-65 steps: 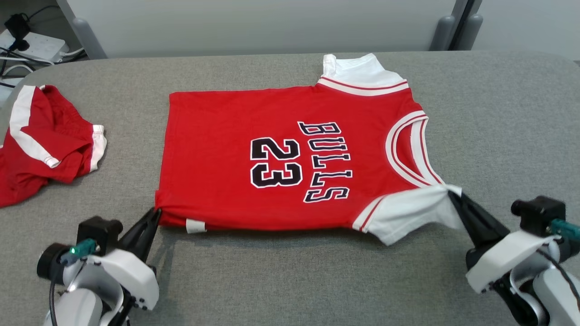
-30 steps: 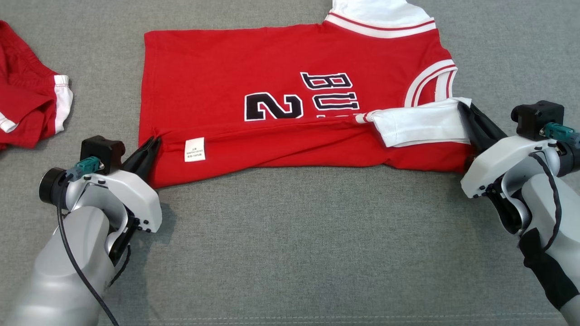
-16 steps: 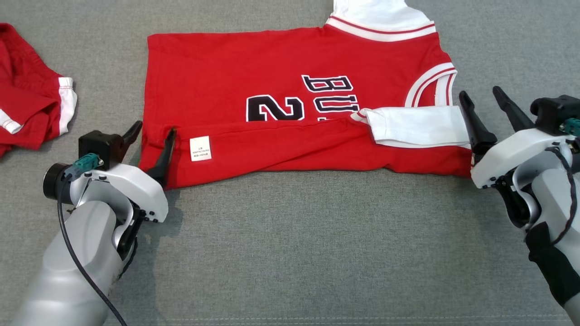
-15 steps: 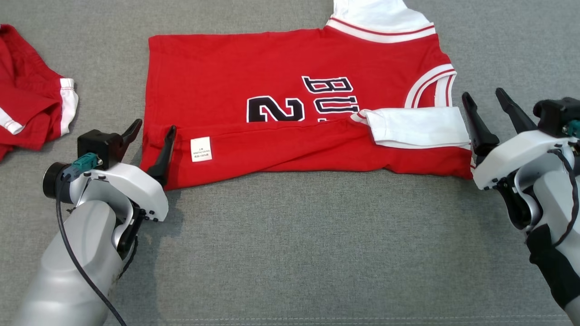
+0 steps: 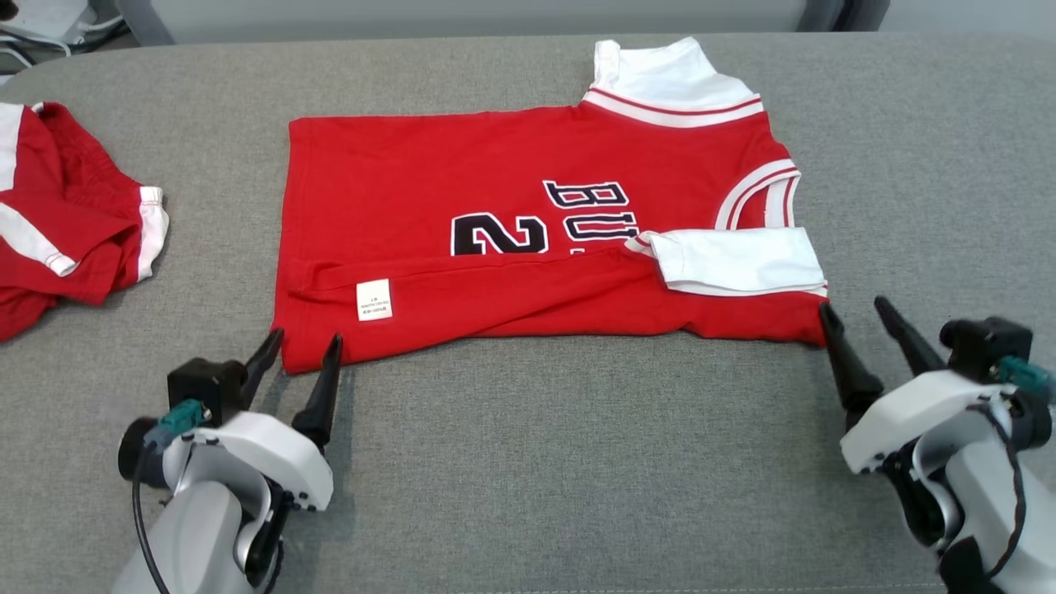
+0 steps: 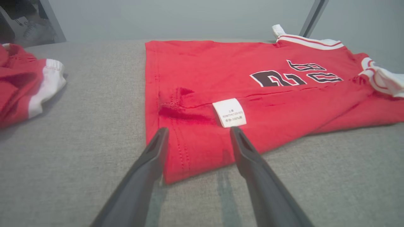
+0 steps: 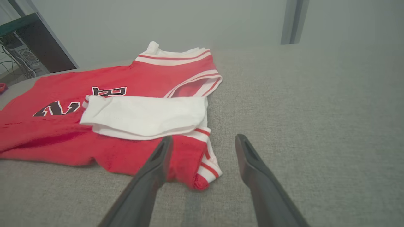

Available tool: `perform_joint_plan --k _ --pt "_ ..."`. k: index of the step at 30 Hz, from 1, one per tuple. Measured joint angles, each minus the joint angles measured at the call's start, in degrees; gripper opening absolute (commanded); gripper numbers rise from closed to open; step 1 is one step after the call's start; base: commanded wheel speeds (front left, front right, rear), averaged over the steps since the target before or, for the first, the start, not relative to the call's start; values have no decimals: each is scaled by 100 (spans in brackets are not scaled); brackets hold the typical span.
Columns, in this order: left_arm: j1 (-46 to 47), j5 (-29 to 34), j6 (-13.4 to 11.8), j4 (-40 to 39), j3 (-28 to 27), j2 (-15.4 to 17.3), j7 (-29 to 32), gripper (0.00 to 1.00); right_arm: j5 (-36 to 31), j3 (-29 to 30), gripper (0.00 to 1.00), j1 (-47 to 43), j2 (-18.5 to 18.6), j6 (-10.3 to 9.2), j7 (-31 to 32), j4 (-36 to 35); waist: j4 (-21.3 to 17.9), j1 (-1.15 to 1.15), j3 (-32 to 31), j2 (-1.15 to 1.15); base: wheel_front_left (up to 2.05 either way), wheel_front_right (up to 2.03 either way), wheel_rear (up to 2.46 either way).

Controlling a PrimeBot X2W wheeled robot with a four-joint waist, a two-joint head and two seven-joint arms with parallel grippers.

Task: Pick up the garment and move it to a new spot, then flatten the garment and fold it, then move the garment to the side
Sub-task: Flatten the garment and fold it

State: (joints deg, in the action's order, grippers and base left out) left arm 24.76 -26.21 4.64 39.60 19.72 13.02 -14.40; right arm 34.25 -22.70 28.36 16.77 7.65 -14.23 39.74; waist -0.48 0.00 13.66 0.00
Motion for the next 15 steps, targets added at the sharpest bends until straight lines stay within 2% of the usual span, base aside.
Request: perform_joint_plan --k 15 --pt "-338 321 42 -116 -227 -307 0 100 80 -33 100 -305 -226 0 0 278 139 0 -40 0 0 0 0"
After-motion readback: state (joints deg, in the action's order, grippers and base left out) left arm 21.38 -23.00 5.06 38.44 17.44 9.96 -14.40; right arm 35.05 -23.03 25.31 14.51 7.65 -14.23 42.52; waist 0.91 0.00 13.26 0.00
